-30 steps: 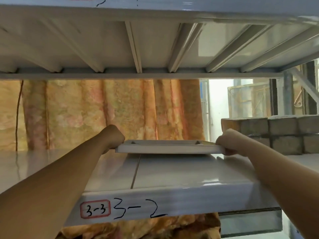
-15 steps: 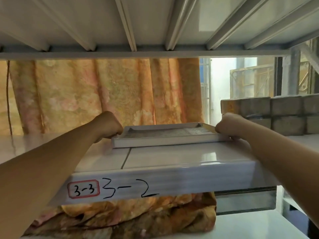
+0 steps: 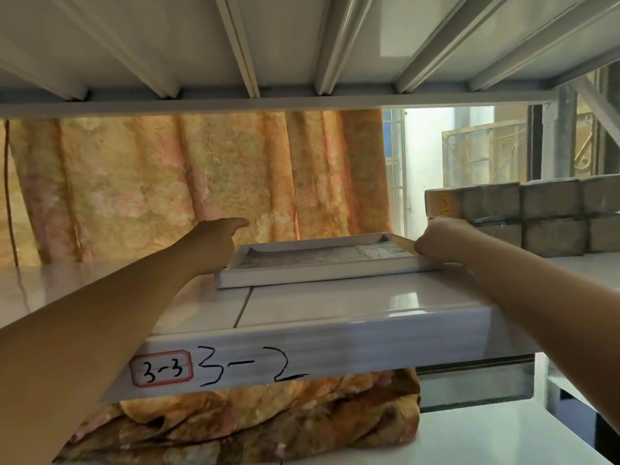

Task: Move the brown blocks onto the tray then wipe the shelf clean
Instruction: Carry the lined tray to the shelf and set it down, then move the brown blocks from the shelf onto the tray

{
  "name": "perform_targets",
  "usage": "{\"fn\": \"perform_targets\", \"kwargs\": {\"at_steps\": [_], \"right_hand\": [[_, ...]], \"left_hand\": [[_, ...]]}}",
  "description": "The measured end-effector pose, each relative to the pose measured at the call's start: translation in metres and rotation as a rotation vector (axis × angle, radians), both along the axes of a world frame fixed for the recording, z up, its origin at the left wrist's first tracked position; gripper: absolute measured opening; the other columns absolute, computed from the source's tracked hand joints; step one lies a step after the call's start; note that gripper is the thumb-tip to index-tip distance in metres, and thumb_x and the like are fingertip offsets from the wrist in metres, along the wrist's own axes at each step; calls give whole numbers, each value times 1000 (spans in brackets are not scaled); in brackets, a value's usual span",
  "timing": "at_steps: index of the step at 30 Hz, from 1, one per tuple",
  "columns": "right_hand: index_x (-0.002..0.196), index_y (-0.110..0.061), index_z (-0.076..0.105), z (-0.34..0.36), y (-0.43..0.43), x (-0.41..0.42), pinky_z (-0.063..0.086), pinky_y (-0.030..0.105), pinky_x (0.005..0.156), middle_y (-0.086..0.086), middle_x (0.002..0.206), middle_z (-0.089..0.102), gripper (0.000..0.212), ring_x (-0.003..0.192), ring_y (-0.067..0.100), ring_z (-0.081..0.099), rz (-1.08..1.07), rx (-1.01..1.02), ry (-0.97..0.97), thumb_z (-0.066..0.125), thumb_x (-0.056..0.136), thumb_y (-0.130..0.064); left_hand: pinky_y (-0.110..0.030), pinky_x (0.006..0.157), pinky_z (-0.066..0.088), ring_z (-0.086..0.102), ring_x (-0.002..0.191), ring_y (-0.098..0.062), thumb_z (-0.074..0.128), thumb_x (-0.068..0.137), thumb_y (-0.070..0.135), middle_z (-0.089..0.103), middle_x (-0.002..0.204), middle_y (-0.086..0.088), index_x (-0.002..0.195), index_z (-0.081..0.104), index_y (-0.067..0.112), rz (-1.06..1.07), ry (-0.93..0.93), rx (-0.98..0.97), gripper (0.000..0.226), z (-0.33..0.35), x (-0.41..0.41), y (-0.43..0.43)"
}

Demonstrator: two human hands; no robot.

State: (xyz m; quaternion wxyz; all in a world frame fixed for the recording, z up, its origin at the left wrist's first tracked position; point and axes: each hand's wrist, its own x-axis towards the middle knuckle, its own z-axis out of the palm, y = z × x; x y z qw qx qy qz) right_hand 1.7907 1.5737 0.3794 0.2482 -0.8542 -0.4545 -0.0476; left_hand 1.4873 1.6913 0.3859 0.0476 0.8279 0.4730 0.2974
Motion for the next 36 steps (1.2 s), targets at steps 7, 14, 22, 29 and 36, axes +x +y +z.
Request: {"fn": "perform_targets", "kwargs": {"at_steps": [7, 14, 22, 29, 36], "right_hand": [[100, -9, 68, 0, 6, 4, 51, 26, 63, 9, 102, 64, 28, 82, 23, 61, -38, 99, -14, 46, 83, -13], [96, -10, 68, -2, -1, 4, 48, 29, 74, 9, 111, 65, 21, 99, 26, 62, -3, 98, 29, 52, 85, -15], [72, -11, 66, 0, -3, 4, 41, 25, 53, 11, 84, 68, 19, 68, 23, 59, -44, 140, -97, 48, 78, -9], [74, -14, 54, 5, -2, -8, 49, 31, 66, 7, 80, 58, 10, 77, 27, 58, -19, 132, -293, 47, 81, -14], [81, -13, 63, 33, -18, 25, 55, 37, 75, 4, 84, 64, 21, 81, 25, 62, 194, 373, -584, 43, 86, -19]], "left_hand": [[-19, 88, 33, 47, 125, -22, 27, 89, -9, 52, 137, -10, 123, 61, 16, -100, 167, -40, 54, -3, 4, -3], [-22, 90, 38, 51, 120, -21, 36, 89, -1, 57, 131, -8, 110, 69, 16, -138, 145, -57, 42, -5, 2, 7], [-24, 79, 45, 60, 96, -16, 44, 86, 7, 67, 105, -3, 85, 69, 21, -192, 189, -4, 29, 1, 4, 2], [-22, 66, 45, 59, 82, -13, 44, 88, 12, 67, 101, -2, 99, 67, 18, -83, 420, 122, 27, 14, 27, -28], [-35, 79, 50, 56, 94, -18, 44, 88, 15, 59, 115, -1, 106, 64, 17, -107, 337, 390, 27, 47, 139, -72]]}}
